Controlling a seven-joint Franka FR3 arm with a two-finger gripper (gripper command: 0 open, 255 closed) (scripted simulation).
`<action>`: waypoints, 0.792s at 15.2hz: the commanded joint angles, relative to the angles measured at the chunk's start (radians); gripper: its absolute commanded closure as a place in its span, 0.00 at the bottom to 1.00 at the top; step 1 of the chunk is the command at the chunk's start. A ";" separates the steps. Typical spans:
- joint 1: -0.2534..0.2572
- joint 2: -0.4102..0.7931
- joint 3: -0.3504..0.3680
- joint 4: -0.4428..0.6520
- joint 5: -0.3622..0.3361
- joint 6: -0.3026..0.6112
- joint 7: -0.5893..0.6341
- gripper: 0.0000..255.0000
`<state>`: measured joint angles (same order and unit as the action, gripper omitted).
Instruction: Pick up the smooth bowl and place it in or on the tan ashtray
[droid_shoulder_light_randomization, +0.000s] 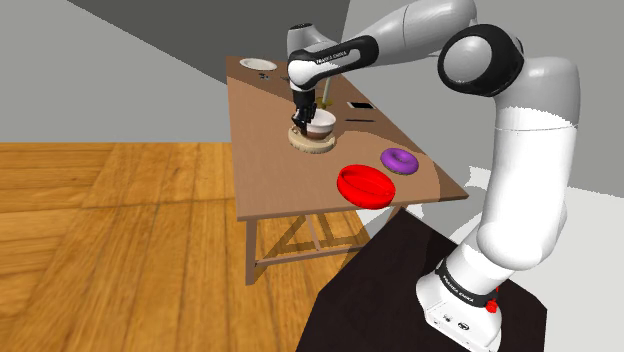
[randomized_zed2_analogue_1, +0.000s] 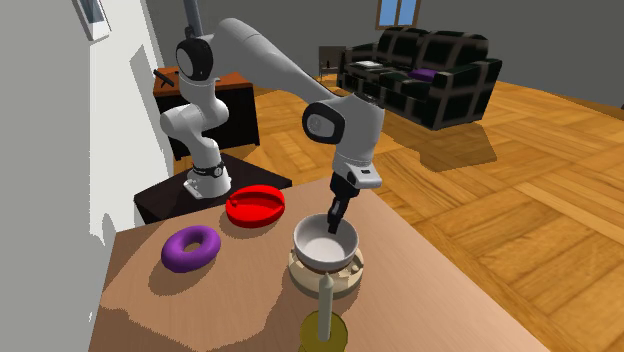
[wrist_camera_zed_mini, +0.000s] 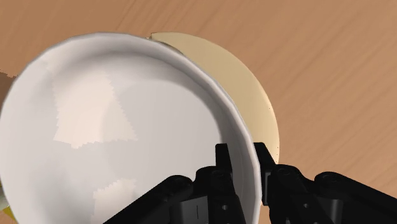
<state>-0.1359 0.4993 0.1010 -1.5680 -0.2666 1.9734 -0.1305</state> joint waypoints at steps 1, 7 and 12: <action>0.000 0.001 0.000 -0.001 0.000 0.001 0.000 1.00; 0.000 0.001 0.000 -0.001 0.000 0.001 0.000 0.00; 0.013 -0.025 0.008 0.085 0.011 -0.113 -0.010 0.00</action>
<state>-0.1258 0.4752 0.1075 -1.4936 -0.2563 1.8741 -0.1410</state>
